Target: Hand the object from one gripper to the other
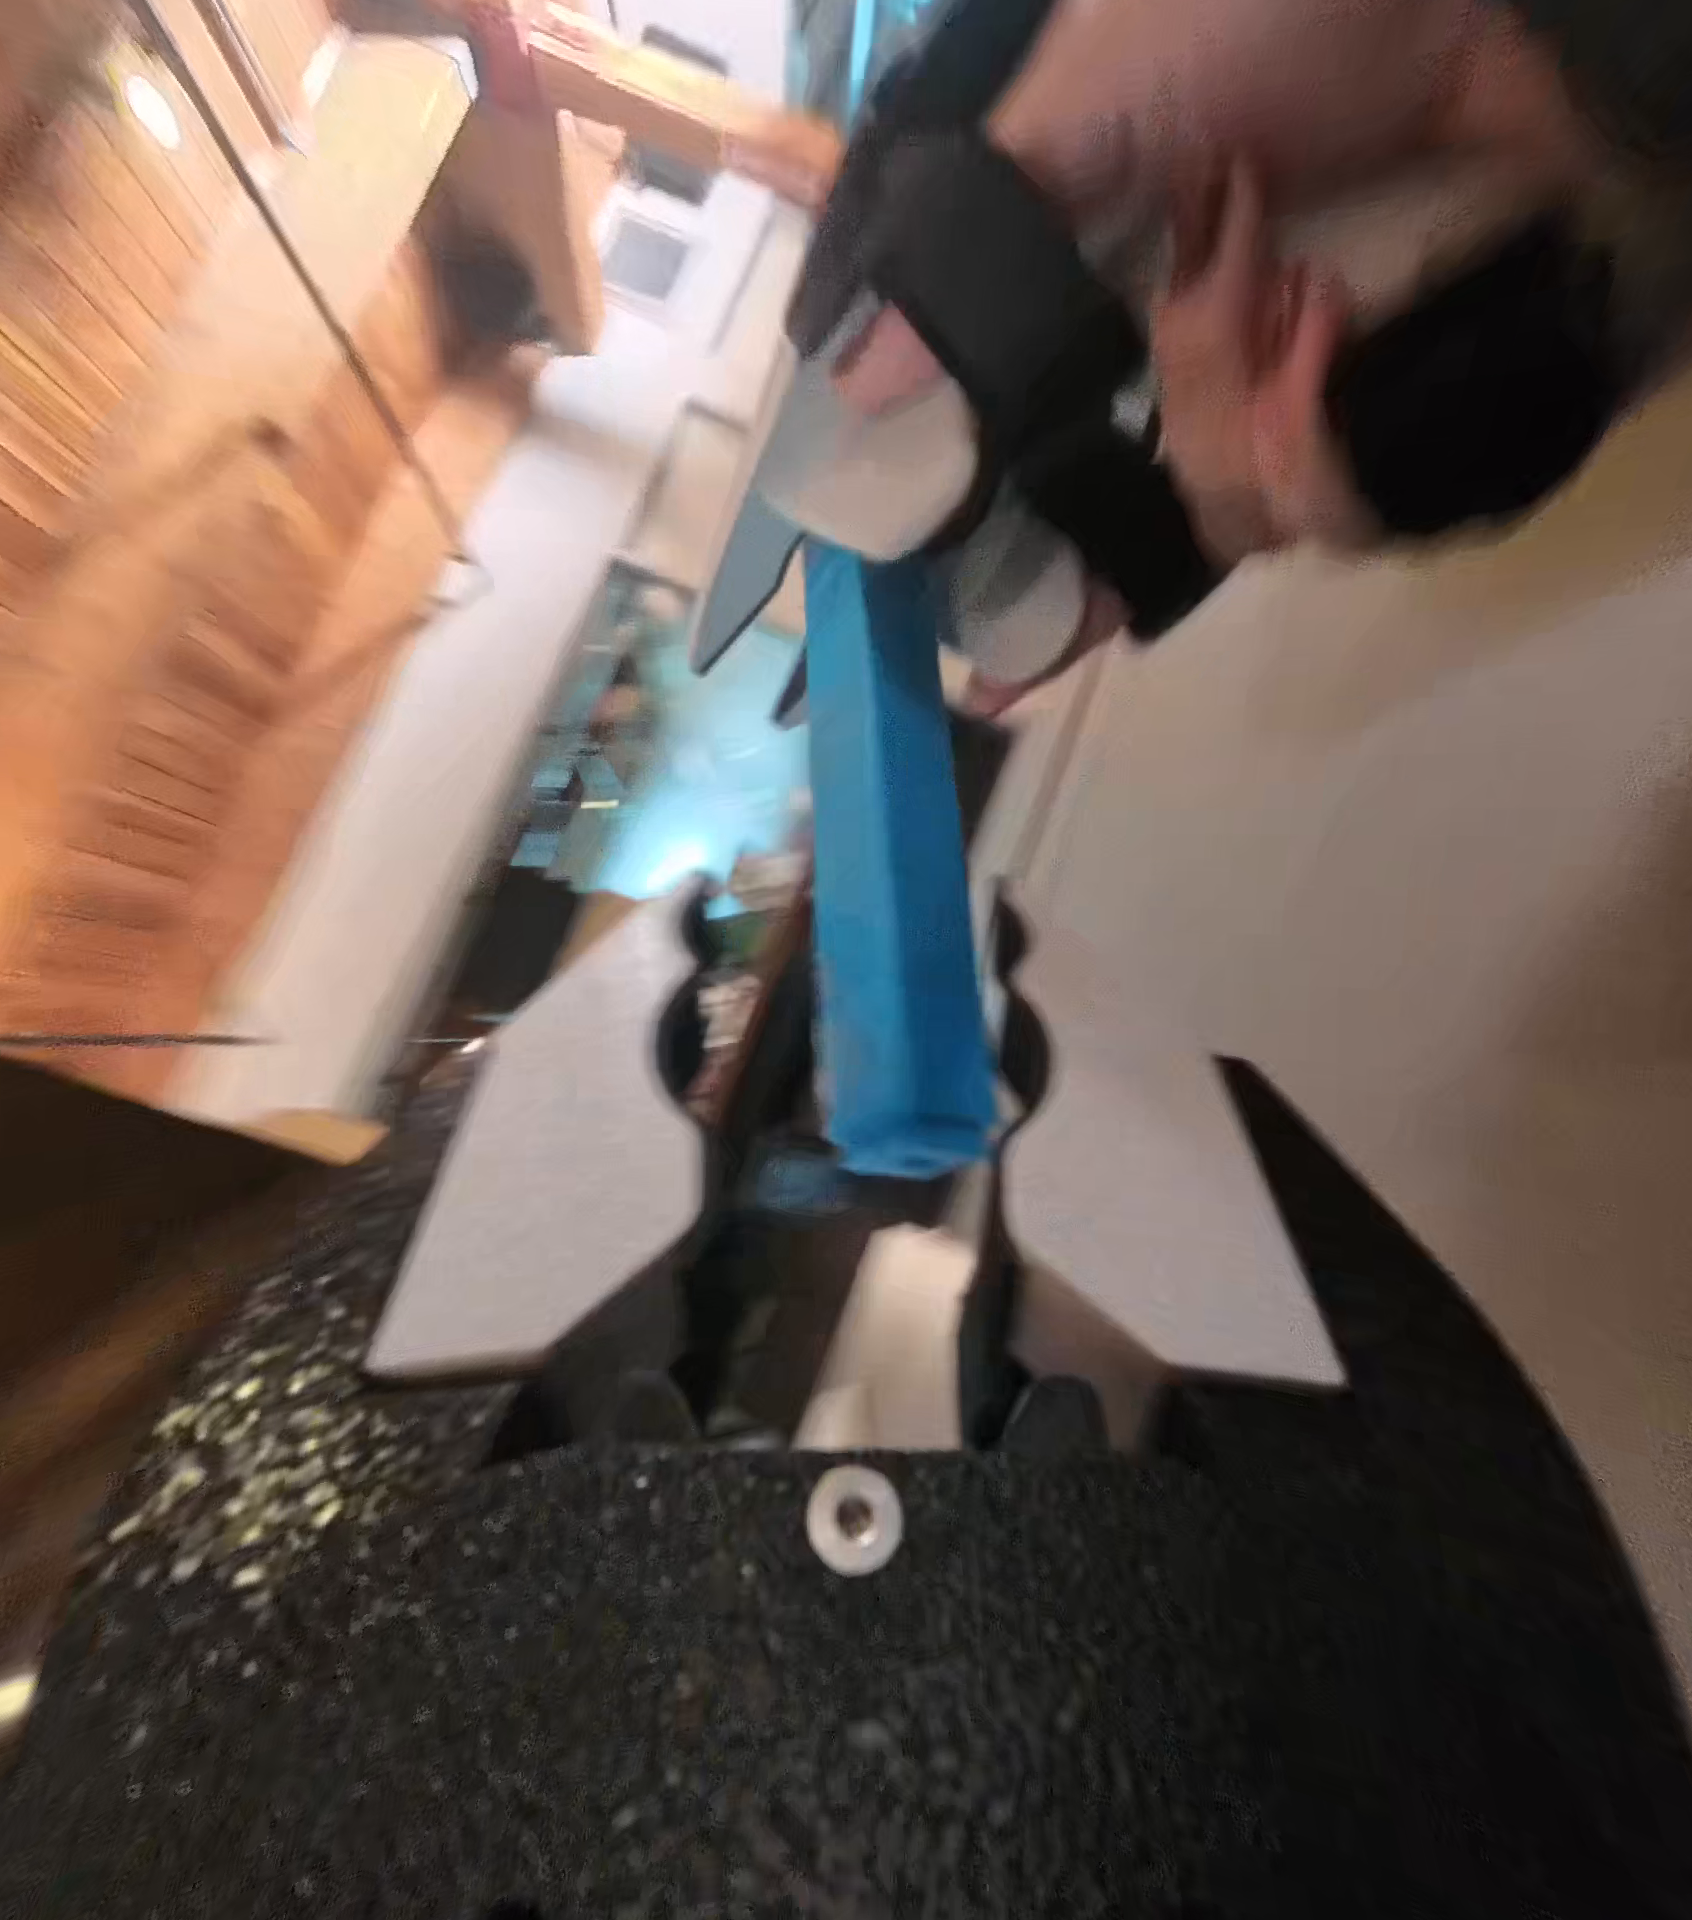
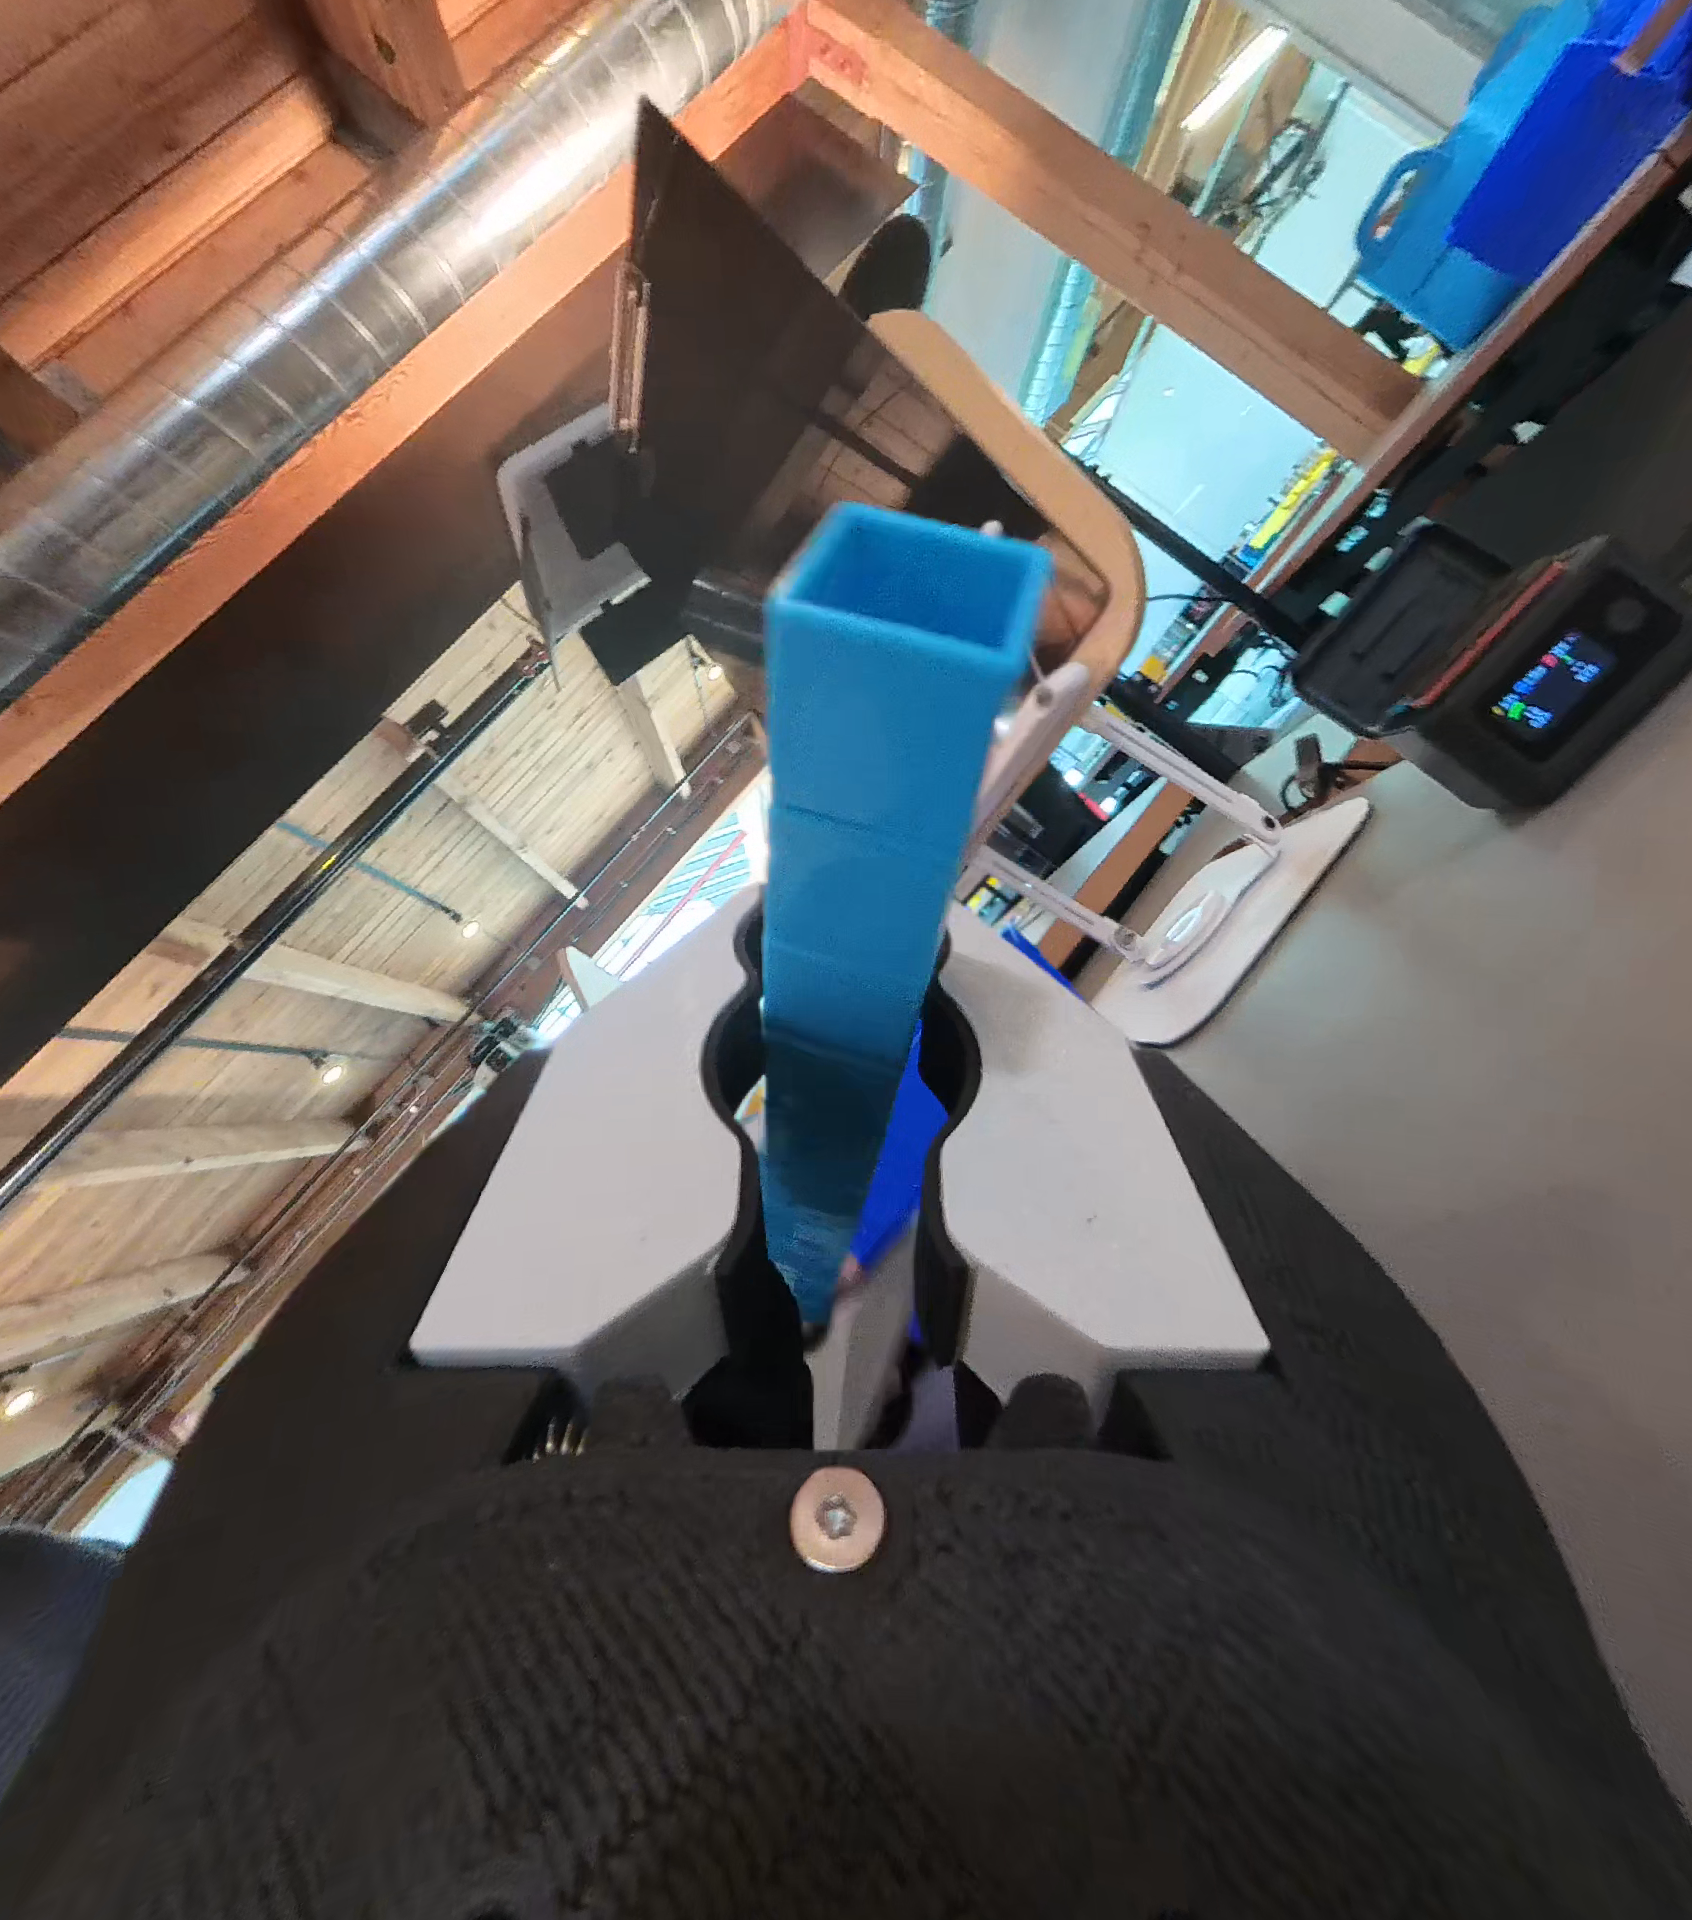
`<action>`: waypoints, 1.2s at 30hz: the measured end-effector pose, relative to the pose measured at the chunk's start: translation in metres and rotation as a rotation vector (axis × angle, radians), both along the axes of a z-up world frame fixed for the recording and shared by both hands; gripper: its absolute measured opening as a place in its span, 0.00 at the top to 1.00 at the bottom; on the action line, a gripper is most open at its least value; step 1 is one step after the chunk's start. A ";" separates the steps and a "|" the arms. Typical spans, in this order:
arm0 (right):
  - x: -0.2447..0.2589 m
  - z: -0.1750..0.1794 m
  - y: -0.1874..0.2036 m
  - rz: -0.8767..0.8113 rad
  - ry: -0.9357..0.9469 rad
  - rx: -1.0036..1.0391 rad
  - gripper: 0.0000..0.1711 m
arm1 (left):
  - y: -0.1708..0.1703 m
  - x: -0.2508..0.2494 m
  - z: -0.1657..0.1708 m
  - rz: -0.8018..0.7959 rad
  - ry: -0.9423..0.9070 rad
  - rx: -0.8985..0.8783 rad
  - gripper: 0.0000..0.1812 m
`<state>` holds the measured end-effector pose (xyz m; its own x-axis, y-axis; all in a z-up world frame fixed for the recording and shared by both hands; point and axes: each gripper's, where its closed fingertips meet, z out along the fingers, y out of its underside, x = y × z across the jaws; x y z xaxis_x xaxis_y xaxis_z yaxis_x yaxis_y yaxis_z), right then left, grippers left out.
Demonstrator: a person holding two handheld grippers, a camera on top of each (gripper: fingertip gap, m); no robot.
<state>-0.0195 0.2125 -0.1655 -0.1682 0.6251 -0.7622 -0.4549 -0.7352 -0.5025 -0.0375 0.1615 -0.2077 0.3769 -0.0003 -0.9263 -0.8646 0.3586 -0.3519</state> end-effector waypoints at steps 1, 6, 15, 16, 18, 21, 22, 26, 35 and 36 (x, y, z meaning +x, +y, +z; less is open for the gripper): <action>0.000 0.003 -0.002 0.001 -0.001 0.031 0.88 | -0.004 0.011 -0.008 -0.114 -0.120 -0.143 0.54; 0.001 0.020 -0.021 0.062 0.007 0.222 0.88 | -0.017 0.026 -0.016 -0.415 -0.596 -0.643 0.47; 0.002 0.040 -0.050 0.082 0.033 0.436 0.88 | -0.023 0.032 -0.017 -0.507 -0.689 -0.760 0.85; 0.002 0.041 -0.049 0.062 0.018 0.443 0.82 | -0.023 0.029 -0.010 -0.514 -0.703 -0.713 0.85; -0.002 0.037 -0.050 0.069 -0.037 0.467 0.70 | -0.025 0.026 0.003 -0.558 -0.767 -0.674 0.86; -0.010 0.031 -0.062 0.130 -0.100 0.520 0.67 | -0.026 0.018 0.020 -0.614 -0.886 -0.630 0.86; -0.012 0.029 -0.066 0.144 -0.114 0.534 0.68 | -0.026 0.016 0.024 -0.631 -0.914 -0.615 0.86; -0.017 0.027 -0.073 0.130 -0.131 0.586 0.88 | -0.030 0.018 0.025 -0.681 -0.962 -0.671 0.86; 0.012 0.026 -0.014 -0.658 -0.659 1.090 0.88 | -0.010 0.005 0.019 -0.563 -1.105 -0.767 0.37; 0.016 0.025 -0.007 -0.774 -0.771 1.174 0.88 | -0.009 0.003 0.019 -0.531 -1.079 -0.723 0.39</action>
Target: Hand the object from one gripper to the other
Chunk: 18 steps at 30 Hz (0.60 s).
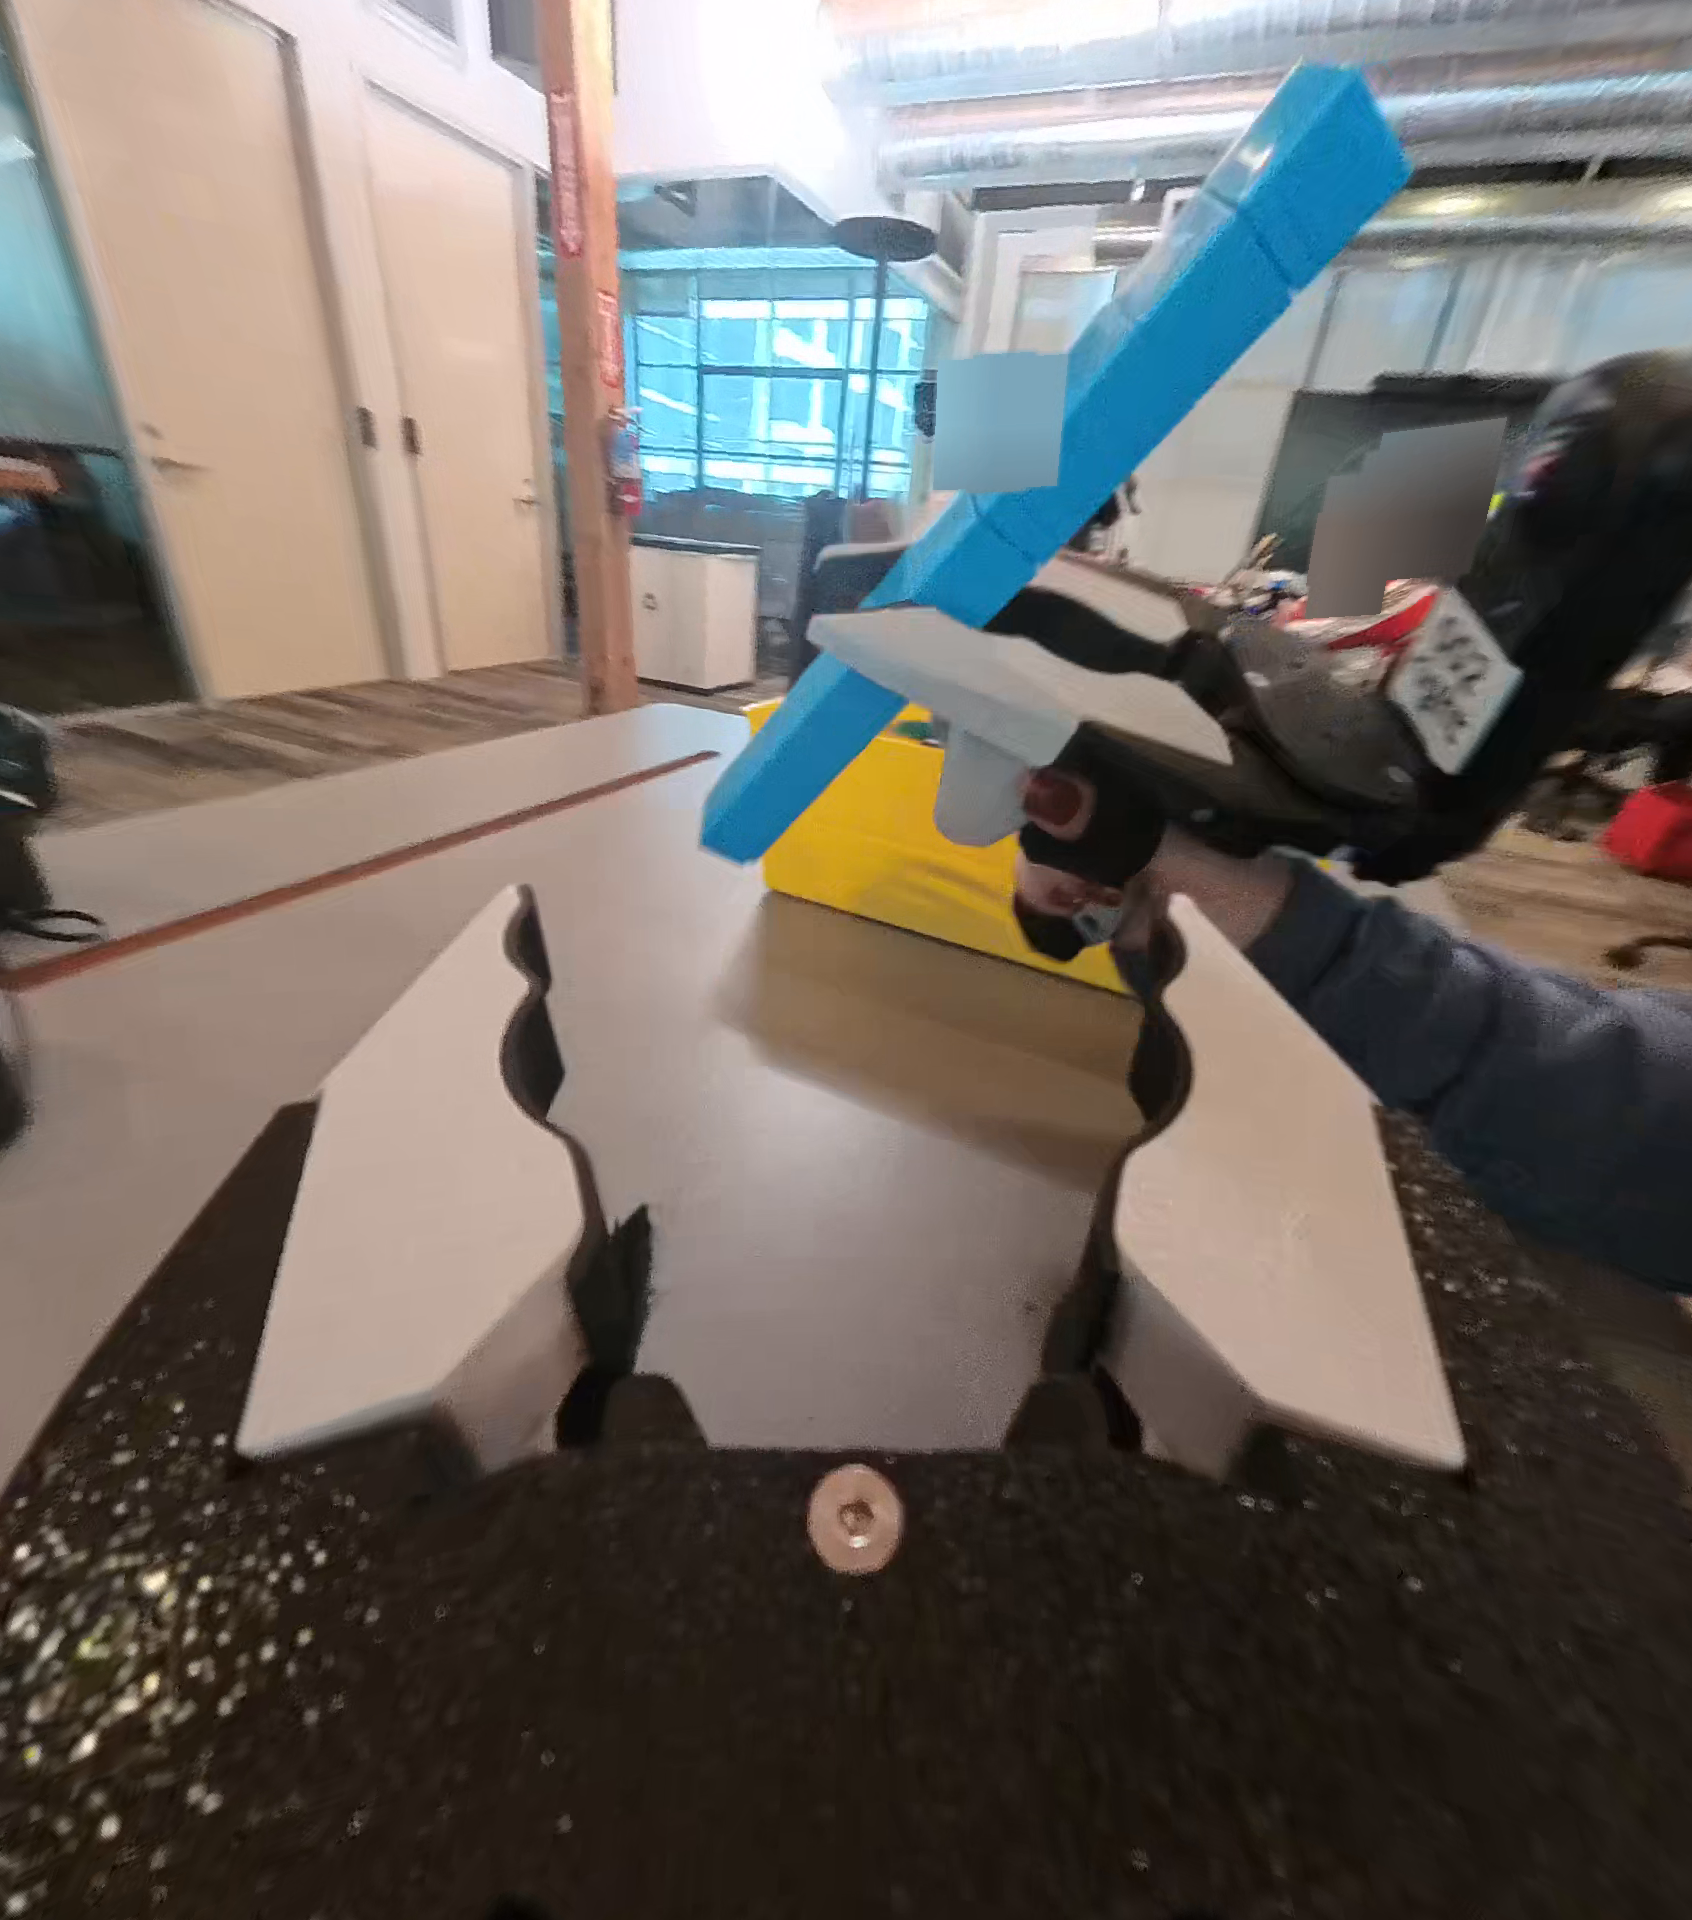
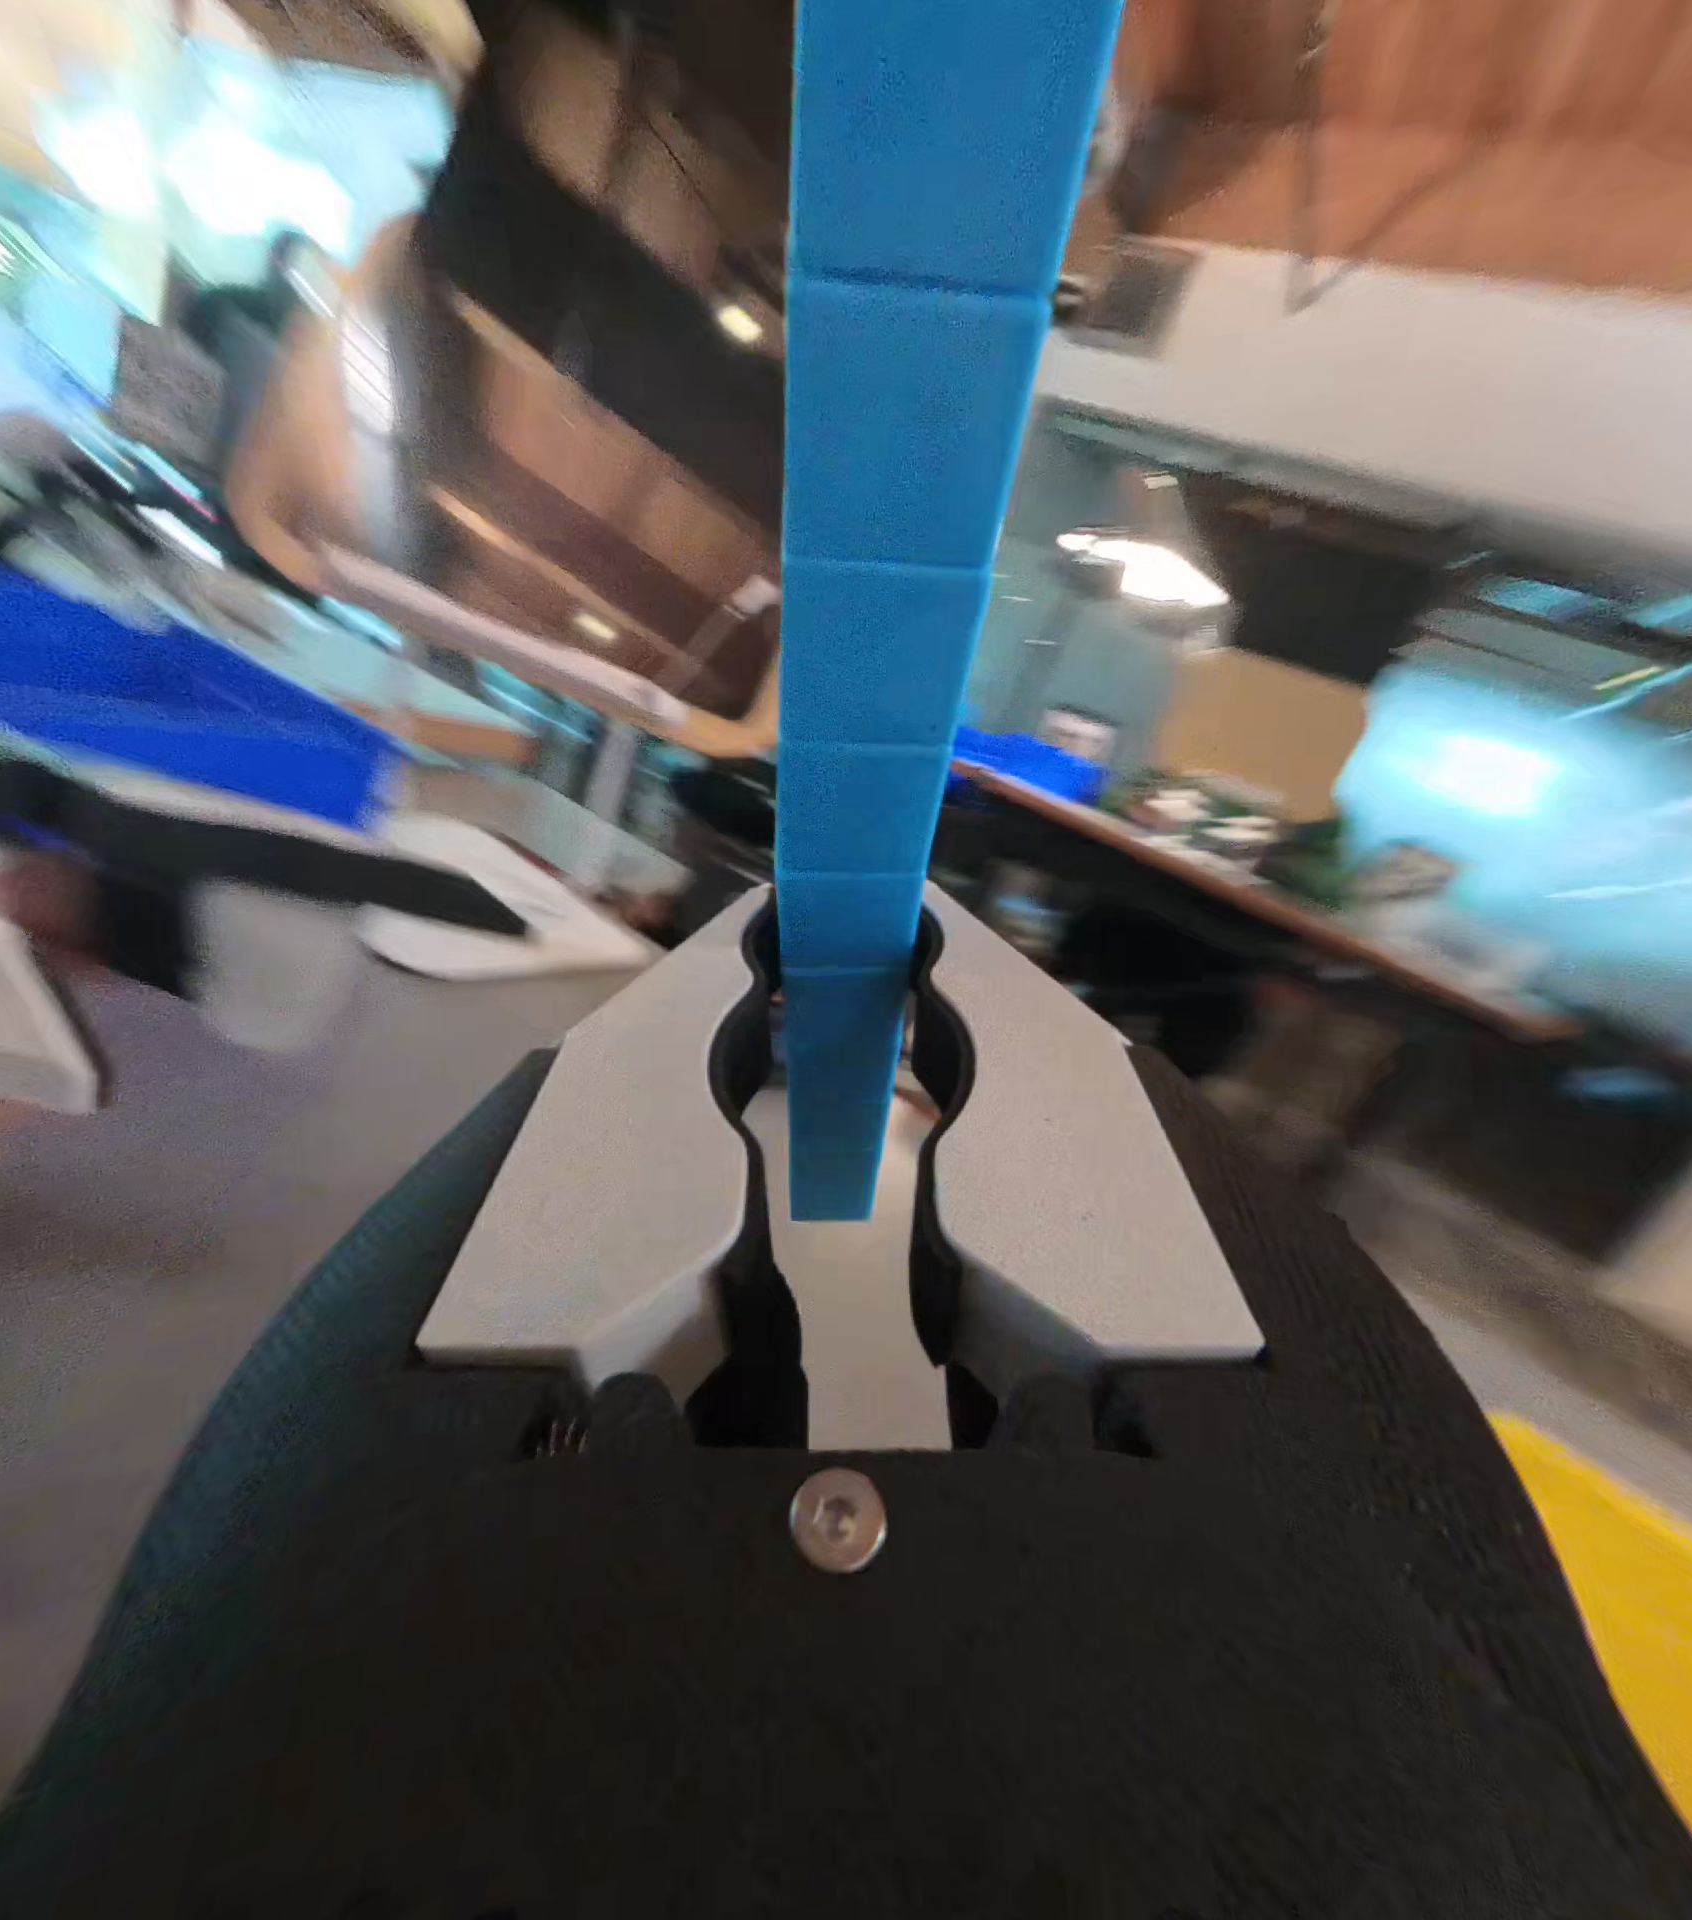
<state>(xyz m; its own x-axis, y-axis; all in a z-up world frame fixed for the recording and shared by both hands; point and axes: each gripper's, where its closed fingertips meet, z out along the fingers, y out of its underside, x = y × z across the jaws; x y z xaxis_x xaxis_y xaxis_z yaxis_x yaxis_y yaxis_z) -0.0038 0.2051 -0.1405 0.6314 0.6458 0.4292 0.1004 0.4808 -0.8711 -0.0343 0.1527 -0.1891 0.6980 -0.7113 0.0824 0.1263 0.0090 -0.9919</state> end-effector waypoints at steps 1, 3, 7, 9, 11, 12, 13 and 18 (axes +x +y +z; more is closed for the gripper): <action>0.003 0.000 0.004 -0.117 -0.073 0.107 0.88 | -0.002 0.001 0.001 0.009 0.017 0.024 0.41; 0.004 0.001 0.003 -0.308 -0.236 0.360 0.88 | -0.009 0.010 0.003 -0.047 0.001 0.018 0.42; -0.008 -0.004 -0.009 -0.509 -0.523 0.804 0.88 | -0.013 0.016 0.005 -0.103 -0.042 -0.007 0.38; -0.013 -0.011 -0.010 -0.504 -0.574 0.834 0.88 | -0.015 0.014 0.011 -0.070 -0.021 0.057 0.45; -0.016 -0.014 -0.009 -0.499 -0.597 0.840 0.88 | -0.016 0.010 0.014 0.012 0.056 0.148 0.58; -0.016 -0.016 -0.008 -0.497 -0.608 0.841 0.88 | -0.017 0.009 0.015 0.045 0.105 0.191 0.64; -0.016 -0.017 -0.008 -0.495 -0.618 0.839 0.88 | -0.017 0.009 0.015 0.078 0.147 0.226 0.68; -0.024 -0.027 -0.010 -0.469 -0.683 0.872 0.88 | -0.020 0.011 0.017 0.173 0.266 0.349 0.88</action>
